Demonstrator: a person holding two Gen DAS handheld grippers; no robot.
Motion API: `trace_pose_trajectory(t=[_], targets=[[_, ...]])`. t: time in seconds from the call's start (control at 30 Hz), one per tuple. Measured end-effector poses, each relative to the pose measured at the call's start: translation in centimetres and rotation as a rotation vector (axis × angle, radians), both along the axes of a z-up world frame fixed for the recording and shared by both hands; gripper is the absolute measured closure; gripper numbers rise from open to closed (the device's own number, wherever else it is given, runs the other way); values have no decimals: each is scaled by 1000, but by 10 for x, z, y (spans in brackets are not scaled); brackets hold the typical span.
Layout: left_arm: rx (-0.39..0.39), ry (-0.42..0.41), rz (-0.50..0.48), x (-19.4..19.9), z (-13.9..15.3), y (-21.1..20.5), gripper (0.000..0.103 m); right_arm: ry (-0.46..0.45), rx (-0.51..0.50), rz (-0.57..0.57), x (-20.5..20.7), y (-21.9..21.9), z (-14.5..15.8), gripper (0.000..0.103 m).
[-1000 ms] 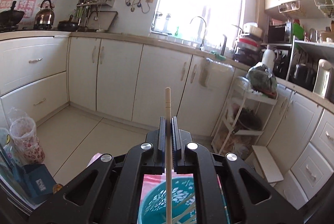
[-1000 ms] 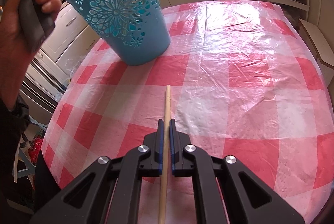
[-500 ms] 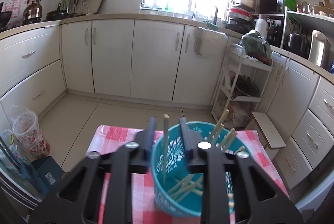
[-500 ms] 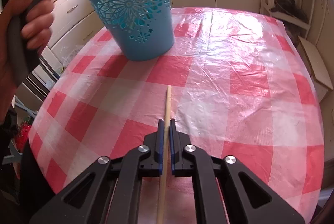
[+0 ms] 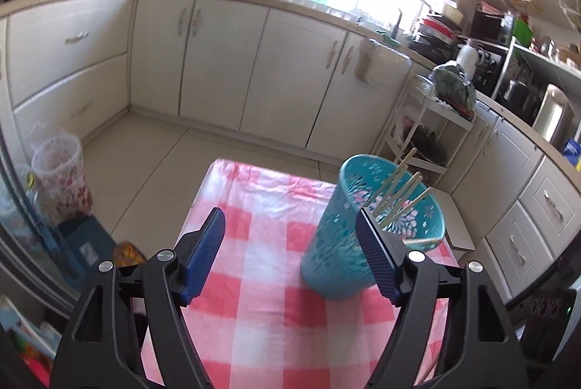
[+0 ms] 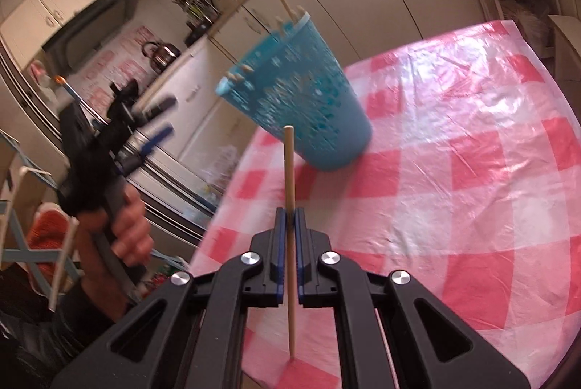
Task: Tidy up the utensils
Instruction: 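Lift the last stick with the right gripper over the basket and open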
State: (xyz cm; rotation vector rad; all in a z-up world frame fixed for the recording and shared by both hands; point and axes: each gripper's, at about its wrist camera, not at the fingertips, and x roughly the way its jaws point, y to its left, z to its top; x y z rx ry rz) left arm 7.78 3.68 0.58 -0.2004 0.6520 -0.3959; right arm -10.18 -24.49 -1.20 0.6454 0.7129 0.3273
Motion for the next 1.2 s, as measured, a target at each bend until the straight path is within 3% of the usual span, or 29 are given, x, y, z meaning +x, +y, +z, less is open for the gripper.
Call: trace_pose_trajectory(t=[0.17, 0.4, 0.53, 0.7, 0.8, 0.9, 1.03, 1.1, 1.2], targets=[[-19, 52, 23, -9, -18, 23, 32, -107, -16, 10, 6, 2, 44, 98], [-35, 110, 25, -11, -38, 30, 32, -161, -16, 28, 17, -1, 70, 98], [-44, 117, 18, -11, -40, 29, 32, -219, -15, 37, 30, -6, 102, 98], [-66, 124, 14, -11, -40, 28, 32, -326, -57, 14, 49, -11, 154, 98], [-70, 122, 12, -15, -38, 29, 32, -378, -138, -26, 66, -5, 173, 98], [-58, 128, 9, -22, -36, 27, 32, -372, -259, -72, 85, 8, 167, 98], [-1, 129, 10, -34, -31, 23, 29, -265, -396, -84, 117, 29, 117, 98], [34, 132, 15, -40, -26, 20, 24, -179, -425, -71, 129, 33, 87, 98], [95, 133, 24, -50, -18, 13, 18, -107, -387, -82, 125, 33, 63, 97]])
